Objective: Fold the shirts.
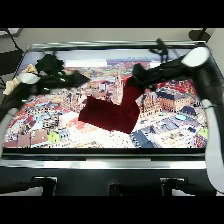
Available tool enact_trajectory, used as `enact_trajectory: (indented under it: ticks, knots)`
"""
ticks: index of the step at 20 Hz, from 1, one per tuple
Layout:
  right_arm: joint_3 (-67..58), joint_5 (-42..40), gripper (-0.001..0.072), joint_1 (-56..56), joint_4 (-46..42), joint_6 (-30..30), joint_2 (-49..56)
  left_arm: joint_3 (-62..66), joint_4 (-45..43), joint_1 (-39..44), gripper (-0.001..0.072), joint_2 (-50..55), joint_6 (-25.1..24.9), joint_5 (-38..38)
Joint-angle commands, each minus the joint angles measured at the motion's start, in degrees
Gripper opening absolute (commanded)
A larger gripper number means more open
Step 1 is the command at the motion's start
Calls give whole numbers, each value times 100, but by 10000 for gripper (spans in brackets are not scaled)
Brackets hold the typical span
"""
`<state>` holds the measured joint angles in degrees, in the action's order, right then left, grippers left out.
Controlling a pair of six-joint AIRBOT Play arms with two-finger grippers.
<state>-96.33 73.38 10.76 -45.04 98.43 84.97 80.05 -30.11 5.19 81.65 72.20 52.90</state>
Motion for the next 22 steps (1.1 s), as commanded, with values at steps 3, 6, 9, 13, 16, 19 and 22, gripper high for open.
enact_trajectory:
  ticks: [3, 6, 9, 13, 16, 19, 22]
  knots:
    - [0, -1628, 42, 1202, 957, 37, 1346, -2, -850, -1622, 32, -1703, 205, 542]
    - [0, -2076, 43, 1497, 1384, 44, 1926, -2, -855, -1853, 32, -2155, 332, 741]
    - [0, -2229, 199, 1611, 1847, 129, 2317, -2, -855, -1779, 32, -2323, 391, 776]
    - [-7, -1790, 563, 1318, 1961, -114, 2223, -4, -857, -1727, 32, -2308, 391, 772]
    - [-4, -793, 563, 358, 643, -74, 1661, -4, -960, -1740, 33, -2310, 389, 774]
    - [20, 970, 603, -730, -1641, 297, 1167, -4, -1069, -1738, 33, -2308, 389, 772]
    - [1040, 1593, 603, -1215, -2282, 275, 887, -4, -1069, -1738, 33, -2308, 389, 774]
